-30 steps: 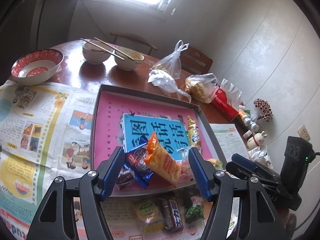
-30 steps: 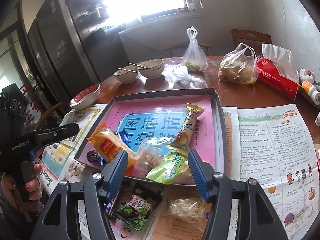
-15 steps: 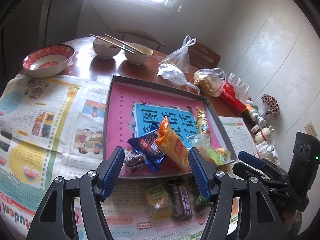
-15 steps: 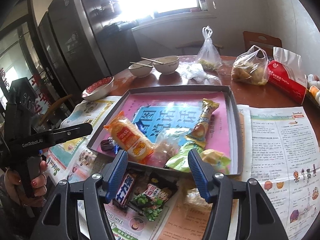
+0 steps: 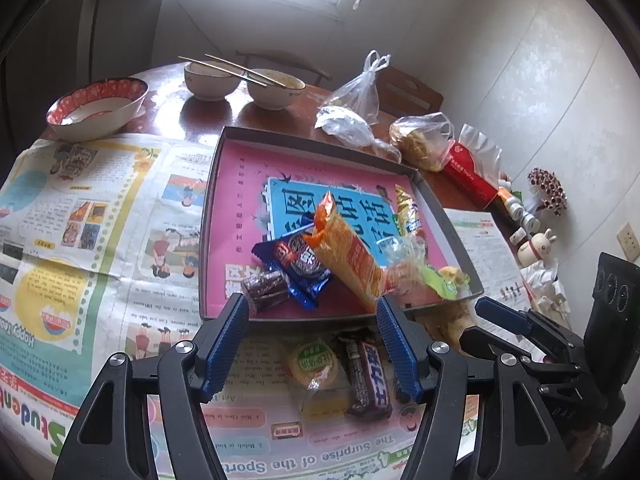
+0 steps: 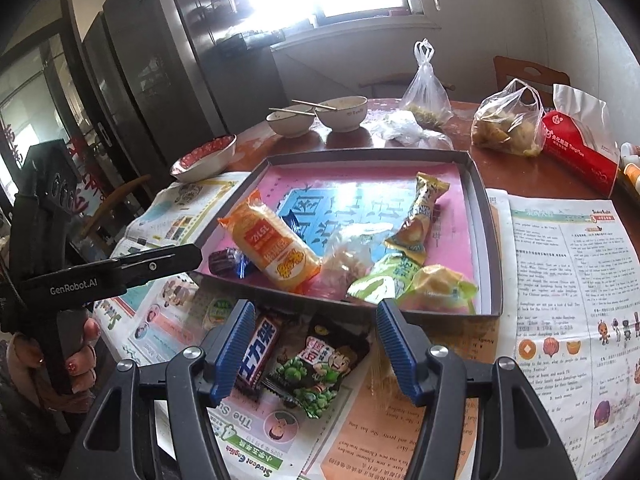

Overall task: Organize snacks
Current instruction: 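Withdraw both tools from the tray toward the remaining chocolate bars and pea packet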

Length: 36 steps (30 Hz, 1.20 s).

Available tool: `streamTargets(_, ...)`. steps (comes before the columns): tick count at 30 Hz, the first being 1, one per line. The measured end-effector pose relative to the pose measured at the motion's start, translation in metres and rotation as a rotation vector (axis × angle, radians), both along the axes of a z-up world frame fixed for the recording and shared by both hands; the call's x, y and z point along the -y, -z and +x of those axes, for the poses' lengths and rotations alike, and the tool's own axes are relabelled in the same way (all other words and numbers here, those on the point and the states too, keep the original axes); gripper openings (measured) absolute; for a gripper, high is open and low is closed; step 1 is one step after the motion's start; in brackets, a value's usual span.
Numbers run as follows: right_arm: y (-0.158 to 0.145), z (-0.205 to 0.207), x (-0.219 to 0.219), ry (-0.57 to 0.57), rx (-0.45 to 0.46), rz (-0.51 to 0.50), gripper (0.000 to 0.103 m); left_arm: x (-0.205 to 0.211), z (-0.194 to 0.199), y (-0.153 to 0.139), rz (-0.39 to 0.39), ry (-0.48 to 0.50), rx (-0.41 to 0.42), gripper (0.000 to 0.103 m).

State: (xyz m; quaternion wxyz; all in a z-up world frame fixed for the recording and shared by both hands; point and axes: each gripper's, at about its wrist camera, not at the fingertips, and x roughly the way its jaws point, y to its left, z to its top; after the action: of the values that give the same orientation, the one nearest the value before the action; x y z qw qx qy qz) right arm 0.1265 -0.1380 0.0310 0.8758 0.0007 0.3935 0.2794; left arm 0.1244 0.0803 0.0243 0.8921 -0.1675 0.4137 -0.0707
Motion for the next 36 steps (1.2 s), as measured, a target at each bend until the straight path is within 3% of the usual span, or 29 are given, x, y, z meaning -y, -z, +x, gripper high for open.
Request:
streamTargets(20,0.024,-0.008,-0.006,-0.003,-0.05,-0.031,0.063,0.014,-0.01,0.015,0.045,0.036,-0.03,0.068)
streamTargets(36,0.042,-0.009,-0.02,-0.014,-0.092,-0.077,0.063,0.02,-0.004,0.04,0.093,0.061,-0.122,0.068)
